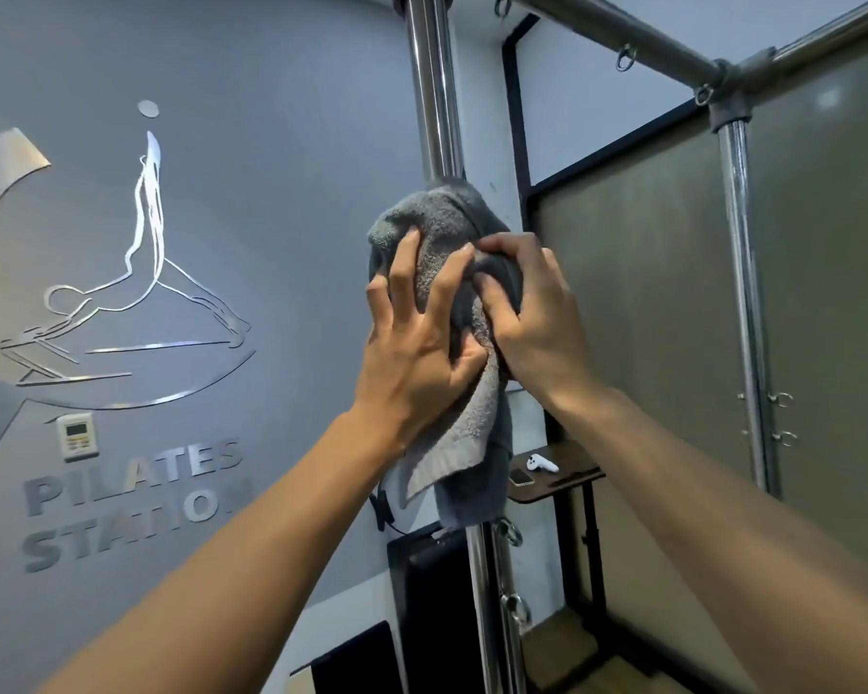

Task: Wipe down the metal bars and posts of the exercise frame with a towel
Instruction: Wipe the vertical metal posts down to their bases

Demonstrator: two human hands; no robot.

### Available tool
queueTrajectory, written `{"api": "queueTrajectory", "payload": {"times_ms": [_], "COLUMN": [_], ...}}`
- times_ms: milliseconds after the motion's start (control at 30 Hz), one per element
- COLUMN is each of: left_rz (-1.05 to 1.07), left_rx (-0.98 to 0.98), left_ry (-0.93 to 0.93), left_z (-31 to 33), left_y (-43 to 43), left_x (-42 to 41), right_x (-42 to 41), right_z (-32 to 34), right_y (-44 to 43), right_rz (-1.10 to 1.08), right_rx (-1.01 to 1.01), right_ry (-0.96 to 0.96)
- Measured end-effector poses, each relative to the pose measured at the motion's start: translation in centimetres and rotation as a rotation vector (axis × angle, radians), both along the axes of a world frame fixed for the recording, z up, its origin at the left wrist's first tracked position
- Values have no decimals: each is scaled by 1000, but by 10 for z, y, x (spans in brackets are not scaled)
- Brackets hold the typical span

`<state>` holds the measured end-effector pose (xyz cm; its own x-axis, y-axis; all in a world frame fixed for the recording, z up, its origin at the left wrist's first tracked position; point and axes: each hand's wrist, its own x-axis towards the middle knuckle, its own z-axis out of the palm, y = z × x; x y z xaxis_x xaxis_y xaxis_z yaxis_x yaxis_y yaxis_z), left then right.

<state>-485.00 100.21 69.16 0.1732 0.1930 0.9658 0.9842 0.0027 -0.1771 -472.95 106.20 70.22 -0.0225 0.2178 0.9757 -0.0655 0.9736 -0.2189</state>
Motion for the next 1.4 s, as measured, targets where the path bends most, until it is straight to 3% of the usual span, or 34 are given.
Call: {"api": "queueTrajectory", "payload": {"times_ms": [133, 200, 267, 333, 433, 667, 867, 1000, 1100, 1267, 1400], "left_rz": [-362, -424, -345, -137, 77, -35, 255, 155, 295, 609, 575], "left_rx": [5, 33, 85, 96, 40, 38, 87, -97, -173, -230, -254], "left_ry": [-350, -463, -395, -208, -56, -184, -99, -222, -164, -20, -77], "left_z": [12, 20, 14, -7, -34, -34, -30, -50, -34, -23, -13], "left_y": [-5, -7, -9, -9, -9, -15, 5, -11, -27, -28, -28], "left_x": [3, 9, 17, 21, 18, 16, 33, 29, 25, 36, 35], "right_x": [-2, -6, -9, -9, -3, -1, -9, -9, -12, -16, -16], "right_z": [23, 33, 23, -7, -50, -28, -31, -48, -31, -42, -32], "right_y": [-10, -3, 7, 10, 11, 11, 35, 15, 20, 47, 38], "right_rz": [-191, -175, -38, 95, 112, -37, 183, -138, -290, -33, -81], "right_rx": [194, 276, 185, -15, -123, 213, -27, 203, 346, 322, 381], "right_ry": [-61, -19, 79, 143, 82, 17, 91, -57, -32, -26, -14]}}
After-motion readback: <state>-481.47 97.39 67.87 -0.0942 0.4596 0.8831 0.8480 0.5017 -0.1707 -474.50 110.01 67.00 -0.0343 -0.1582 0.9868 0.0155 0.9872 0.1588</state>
